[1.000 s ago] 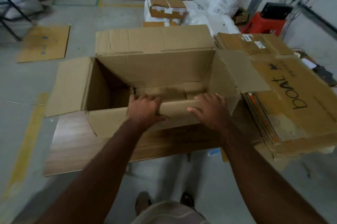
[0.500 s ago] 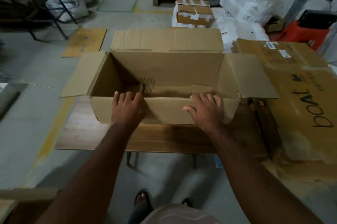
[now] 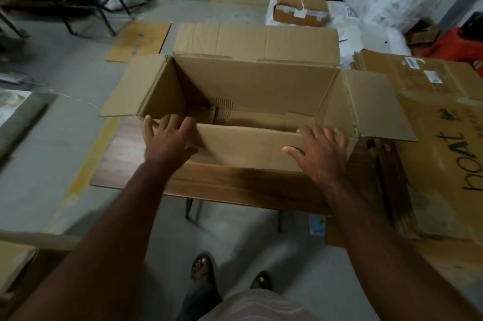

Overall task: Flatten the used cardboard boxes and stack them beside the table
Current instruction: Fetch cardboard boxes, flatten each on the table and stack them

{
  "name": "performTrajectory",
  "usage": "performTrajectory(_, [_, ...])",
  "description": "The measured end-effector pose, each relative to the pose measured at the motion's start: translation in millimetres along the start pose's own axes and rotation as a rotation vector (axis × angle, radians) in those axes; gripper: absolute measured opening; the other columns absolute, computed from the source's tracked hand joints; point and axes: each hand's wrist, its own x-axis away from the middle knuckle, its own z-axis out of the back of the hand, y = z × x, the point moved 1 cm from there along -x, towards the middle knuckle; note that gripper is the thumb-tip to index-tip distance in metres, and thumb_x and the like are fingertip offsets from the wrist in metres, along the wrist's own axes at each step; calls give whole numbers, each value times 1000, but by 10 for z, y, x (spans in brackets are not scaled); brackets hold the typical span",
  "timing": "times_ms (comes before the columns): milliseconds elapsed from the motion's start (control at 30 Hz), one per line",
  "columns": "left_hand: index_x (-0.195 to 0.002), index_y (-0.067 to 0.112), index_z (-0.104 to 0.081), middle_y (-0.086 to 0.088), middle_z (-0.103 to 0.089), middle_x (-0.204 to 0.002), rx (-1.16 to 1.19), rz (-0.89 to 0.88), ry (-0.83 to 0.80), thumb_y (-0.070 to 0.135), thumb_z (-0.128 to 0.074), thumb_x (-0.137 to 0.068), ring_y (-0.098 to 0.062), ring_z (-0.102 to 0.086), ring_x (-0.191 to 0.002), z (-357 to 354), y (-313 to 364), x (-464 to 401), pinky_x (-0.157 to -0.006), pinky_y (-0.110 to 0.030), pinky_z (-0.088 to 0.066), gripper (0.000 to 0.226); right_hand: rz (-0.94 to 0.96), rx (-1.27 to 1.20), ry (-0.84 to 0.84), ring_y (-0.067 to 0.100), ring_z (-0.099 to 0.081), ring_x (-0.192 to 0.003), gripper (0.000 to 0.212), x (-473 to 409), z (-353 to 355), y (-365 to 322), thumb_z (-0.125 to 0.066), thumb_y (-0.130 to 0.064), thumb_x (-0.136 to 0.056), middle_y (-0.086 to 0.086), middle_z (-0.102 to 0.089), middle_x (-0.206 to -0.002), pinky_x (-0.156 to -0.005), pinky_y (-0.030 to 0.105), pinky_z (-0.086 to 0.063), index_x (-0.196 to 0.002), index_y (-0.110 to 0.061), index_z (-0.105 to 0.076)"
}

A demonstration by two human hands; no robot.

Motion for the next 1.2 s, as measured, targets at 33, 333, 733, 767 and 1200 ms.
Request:
performTrajectory(33, [-137, 27, -45, -9, -48, -142, 7, 16, -16, 46, -82, -78, -33, -36, -141, -10, -44, 13, -111, -77, -17, 72, -4, 7, -3, 30, -54, -124, 60, 31, 4, 46, -59, -68, -90, 6, -64, -130, -113, 50, -27, -131, -24, -59])
performTrajectory(333, [-148, 32, -41, -14, -13, -166, 287, 219, 20, 61, -88, -61, -39, -3, -153, -68, -384, 150, -95, -81, -35, 103, -99, 3, -34, 31, -36, -143, 77, 92, 74, 231, -60, -80, -81, 7, -50, -147, -118, 58, -18, -136, -27, -55])
performTrajectory(733, [-114, 17, -57, -12, -57, -111, 364, -10, 37, 46, -85, -75, -37, -50, -109, 304, -541, -10, -81, -50, -49, 56, -17, -82, 0, 30, -60, -104, 60, 72, 490, 394, -64, -77, -74, 5, -69, -109, -96, 46, -35, -105, -26, -68])
performTrajectory(767, [-116, 21, -54, -11, -56, -115, 362, -28, 20, 51, -82, -76, -37, -49, -112, 413, -571, -58, -83, -53, -50, 57, 0, -95, 1, 30, -60, -101, 64, 55, 603, 442, -62, -79, -69, 4, -69, -106, -94, 46, -35, -103, -25, -70])
performTrajectory(1200, [-161, 40, -10, -6, 5, -171, 285, -3, 19, 70, -12, -100, -32, 11, -156, 579, -515, -1216, -121, -66, -8, 68, -191, -158, -7, 37, -22, -150, 79, -1226, 752, 445, -31, -83, -88, 6, -29, -164, -113, 71, -24, -153, -38, -31])
